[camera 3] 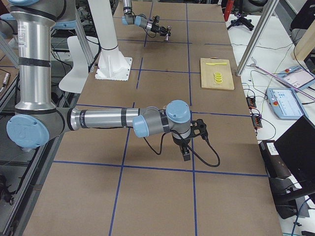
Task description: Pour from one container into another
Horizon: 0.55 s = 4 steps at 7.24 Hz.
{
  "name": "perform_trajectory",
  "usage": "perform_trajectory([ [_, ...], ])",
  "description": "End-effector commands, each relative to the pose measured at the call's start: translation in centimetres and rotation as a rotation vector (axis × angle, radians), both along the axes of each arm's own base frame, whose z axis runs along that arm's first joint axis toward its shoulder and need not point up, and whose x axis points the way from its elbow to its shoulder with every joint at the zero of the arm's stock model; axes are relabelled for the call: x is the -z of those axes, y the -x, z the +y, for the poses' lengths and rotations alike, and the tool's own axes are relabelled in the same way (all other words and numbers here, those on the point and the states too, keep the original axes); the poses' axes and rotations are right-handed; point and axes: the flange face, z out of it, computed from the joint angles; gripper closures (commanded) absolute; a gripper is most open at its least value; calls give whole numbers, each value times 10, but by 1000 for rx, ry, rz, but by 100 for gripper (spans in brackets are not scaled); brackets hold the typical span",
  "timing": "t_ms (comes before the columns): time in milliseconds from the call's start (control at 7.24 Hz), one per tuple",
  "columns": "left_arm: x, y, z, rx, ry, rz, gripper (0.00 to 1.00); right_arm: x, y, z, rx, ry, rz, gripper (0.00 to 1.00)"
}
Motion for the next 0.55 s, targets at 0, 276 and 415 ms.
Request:
perform_trajectory([
  [0,11,7,1,1,-32,57,100,1,0,0,0,-2,0,0],
  [276,47,7,4,-67,-178,2,100,1,0,-1,0,-2,0,0],
  [415,60,0,5,-97,-247,-35,100,0,0,-1,0,1,0,0],
])
